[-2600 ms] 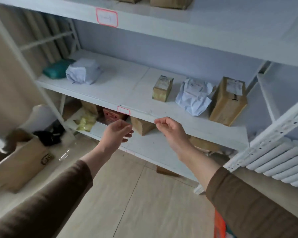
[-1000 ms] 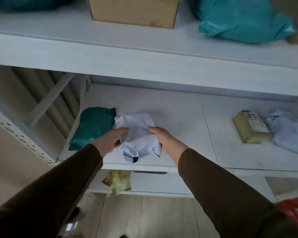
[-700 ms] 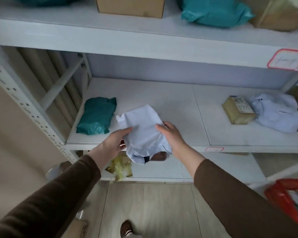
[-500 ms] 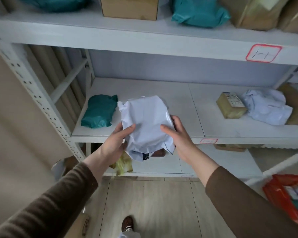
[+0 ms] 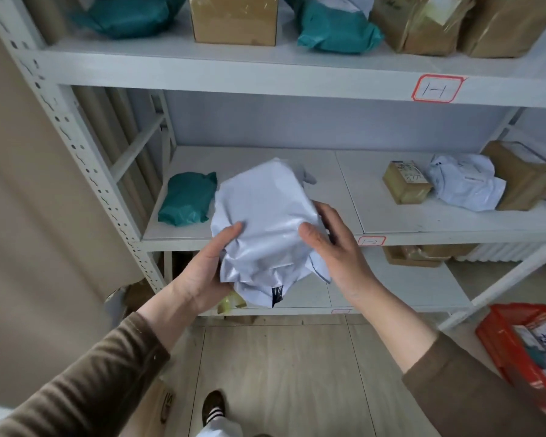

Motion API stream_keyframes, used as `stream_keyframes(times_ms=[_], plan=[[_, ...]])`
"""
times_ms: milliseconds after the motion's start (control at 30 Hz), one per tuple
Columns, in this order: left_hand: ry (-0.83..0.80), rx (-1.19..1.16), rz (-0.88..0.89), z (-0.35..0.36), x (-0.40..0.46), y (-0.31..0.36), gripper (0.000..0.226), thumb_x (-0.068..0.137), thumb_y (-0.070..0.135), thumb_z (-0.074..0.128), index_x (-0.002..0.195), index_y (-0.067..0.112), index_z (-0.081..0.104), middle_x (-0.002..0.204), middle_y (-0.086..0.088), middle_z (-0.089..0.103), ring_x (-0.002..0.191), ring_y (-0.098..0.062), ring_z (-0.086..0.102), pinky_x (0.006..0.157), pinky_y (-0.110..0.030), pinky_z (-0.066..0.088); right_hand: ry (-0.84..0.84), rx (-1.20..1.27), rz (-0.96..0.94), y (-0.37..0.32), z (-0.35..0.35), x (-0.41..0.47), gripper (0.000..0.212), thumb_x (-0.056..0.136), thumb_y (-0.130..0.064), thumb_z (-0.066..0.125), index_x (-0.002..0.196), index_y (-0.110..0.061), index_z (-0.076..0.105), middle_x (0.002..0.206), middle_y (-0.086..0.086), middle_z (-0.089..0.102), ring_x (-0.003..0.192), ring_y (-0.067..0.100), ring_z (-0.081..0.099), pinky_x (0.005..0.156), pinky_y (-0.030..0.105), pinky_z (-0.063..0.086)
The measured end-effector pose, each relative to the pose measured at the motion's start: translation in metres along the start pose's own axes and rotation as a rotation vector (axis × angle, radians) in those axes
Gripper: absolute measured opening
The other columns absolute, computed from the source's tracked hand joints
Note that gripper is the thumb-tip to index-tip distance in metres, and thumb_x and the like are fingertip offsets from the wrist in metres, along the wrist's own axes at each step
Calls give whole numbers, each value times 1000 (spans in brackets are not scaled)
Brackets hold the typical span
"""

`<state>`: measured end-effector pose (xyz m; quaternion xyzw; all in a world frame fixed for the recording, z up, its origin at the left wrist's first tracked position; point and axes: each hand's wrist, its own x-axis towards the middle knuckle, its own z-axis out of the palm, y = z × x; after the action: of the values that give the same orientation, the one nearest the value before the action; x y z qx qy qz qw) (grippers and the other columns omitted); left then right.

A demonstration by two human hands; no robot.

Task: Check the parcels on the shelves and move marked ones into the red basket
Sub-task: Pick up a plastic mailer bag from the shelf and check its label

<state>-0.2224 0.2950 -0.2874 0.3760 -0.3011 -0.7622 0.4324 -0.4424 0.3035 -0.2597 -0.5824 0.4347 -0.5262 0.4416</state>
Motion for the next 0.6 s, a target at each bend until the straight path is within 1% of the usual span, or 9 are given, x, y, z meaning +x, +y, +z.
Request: stream_keyframes(times_ms=[67,100,167,267,333,400,467,533,600], plan=[[-4,-123,-72,-4,0,-2,68,88,52,72,145,16,62,133,-12,70,116,-33,68,107,-47,50,-30,-69,-37,-15,7,-2,41,81,-79,61,114,-56,68,124,-29,63,126,2,58,105,21,44],[-6,-166,-103,-6,2,-3,63,91,55,69,140,16,65,127,-12,70,111,-33,69,106,-47,50,-43,-57,-33,-18,10,-2,51,77,-88,56,114,-56,69,127,-29,62,128,-1,57,107,18,43],[4,-193,-150,-9,7,-8,53,96,56,62,130,17,69,116,-11,70,101,-30,69,99,-44,50,-40,-8,-1,-20,14,-1,66,75,-90,54,118,-42,67,135,-13,64,128,-1,59,106,16,45],[47,-124,-130,-6,7,-10,53,96,58,61,130,18,69,117,-9,72,101,-30,70,99,-44,50,-12,-35,31,-16,14,1,53,88,-76,44,112,-37,72,130,0,70,124,12,64,107,35,50],[100,11,-24,0,4,-6,53,96,56,62,135,21,66,123,-6,76,109,-28,73,102,-44,52,59,-92,114,-6,5,5,65,88,-84,37,112,-36,73,123,-1,71,119,18,66,108,45,49],[153,205,196,6,2,-1,53,97,46,66,146,30,53,130,2,74,116,-23,73,99,-39,57,125,-119,268,7,-4,6,69,90,-83,36,125,-33,68,132,-7,66,128,16,59,116,46,41],[198,463,489,10,2,5,65,92,38,76,147,35,42,133,7,67,117,-20,71,89,-33,62,115,-89,372,20,-7,6,65,98,-72,38,141,-29,60,147,-7,58,138,15,50,121,44,35],[314,892,717,6,8,6,83,81,41,87,147,39,37,135,9,60,111,-23,66,82,-36,61,92,27,411,27,-3,3,61,101,-66,38,145,-28,54,151,-4,55,135,17,52,119,46,39],[491,1386,930,0,16,4,97,73,39,90,152,27,35,134,0,59,107,-24,56,80,-37,52,90,249,462,29,1,3,73,95,-71,40,153,-27,47,152,-1,54,133,21,55,115,48,43]])
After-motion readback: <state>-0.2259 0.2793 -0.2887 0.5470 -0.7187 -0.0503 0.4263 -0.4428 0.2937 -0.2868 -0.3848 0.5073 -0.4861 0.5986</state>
